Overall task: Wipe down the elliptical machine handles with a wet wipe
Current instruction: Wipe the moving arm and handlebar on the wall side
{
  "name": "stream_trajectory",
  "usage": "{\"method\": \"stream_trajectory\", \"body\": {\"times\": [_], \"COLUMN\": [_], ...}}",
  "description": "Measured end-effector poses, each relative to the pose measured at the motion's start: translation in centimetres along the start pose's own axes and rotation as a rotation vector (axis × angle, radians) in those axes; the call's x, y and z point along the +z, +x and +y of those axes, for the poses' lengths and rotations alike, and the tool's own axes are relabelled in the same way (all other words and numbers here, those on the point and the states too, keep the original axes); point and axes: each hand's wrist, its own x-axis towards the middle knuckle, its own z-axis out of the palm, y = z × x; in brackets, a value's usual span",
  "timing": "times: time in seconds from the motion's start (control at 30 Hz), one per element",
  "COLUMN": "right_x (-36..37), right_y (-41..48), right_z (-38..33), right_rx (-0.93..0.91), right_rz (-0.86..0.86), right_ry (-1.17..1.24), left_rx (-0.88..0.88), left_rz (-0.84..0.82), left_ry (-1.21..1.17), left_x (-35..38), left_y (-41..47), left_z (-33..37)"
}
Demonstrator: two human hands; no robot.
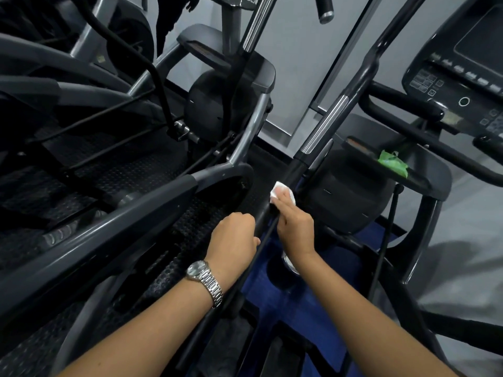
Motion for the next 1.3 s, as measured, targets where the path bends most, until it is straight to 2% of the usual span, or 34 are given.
{"method": "stream_trajectory", "body": {"times": [0.07, 0.23, 0.4, 0.6, 0.7, 0.77, 0.87, 0.93, 1.03, 1.1, 1.23, 1.3], "right_x": [-0.6, -1.2, -1.1, -0.3, -0.8, -1.7, -1.8, -1.1, -1.0, -1.6, -1.8, -1.5], "right_y": [1.0, 4.2, 2.5, 5.0, 3.6, 4.3, 6.2, 5.8, 3.3, 3.5, 6.9, 6.3], "right_z": [0.8, -0.1, 0.6, 1.1, 0.9, 1.7, 2.2, 1.5, 0.9, 1.5, 2.2, 1.3], "right_rx": [-0.162, -0.118, -0.339, -0.169, -0.296, -0.337, -0.195, -0.124, -0.26, -0.306, -0.086, -0.096], "right_rz": [-0.025, -0.061, -0.191, -0.178, -0.284, -0.256, -0.15, -0.145, -0.226, -0.197, -0.083, -0.105], "right_ry": [-0.103, -0.177, -0.153, -0.186, -0.165, -0.148, -0.173, -0.19, -0.179, -0.173, -0.164, -0.183], "left_rx": [0.003, -0.012, 0.001, 0.003, 0.008, 0.009, 0.016, 0.011, 0.015, 0.011, -0.002, -0.01], "left_rz": [0.003, -0.007, 0.004, 0.005, -0.004, -0.005, 0.0, 0.004, 0.012, 0.007, -0.029, -0.043], "left_ry": [0.005, -0.006, -0.013, -0.009, -0.004, -0.009, -0.016, -0.016, 0.003, 0.003, 0.019, 0.03], "left_x": [-0.1, -0.1, 0.0, -0.1, 0.0, -0.1, -0.1, -0.1, -0.1, -0.2, -0.6, -0.8], "left_y": [0.1, 0.0, -0.1, -0.2, -0.1, -0.1, -0.2, -0.2, -0.3, -0.4, -0.4, -0.2], "left_z": [0.0, -0.1, -0.3, -0.2, -0.2, -0.2, -0.1, 0.0, 0.1, 0.1, 0.6, 0.8]}}
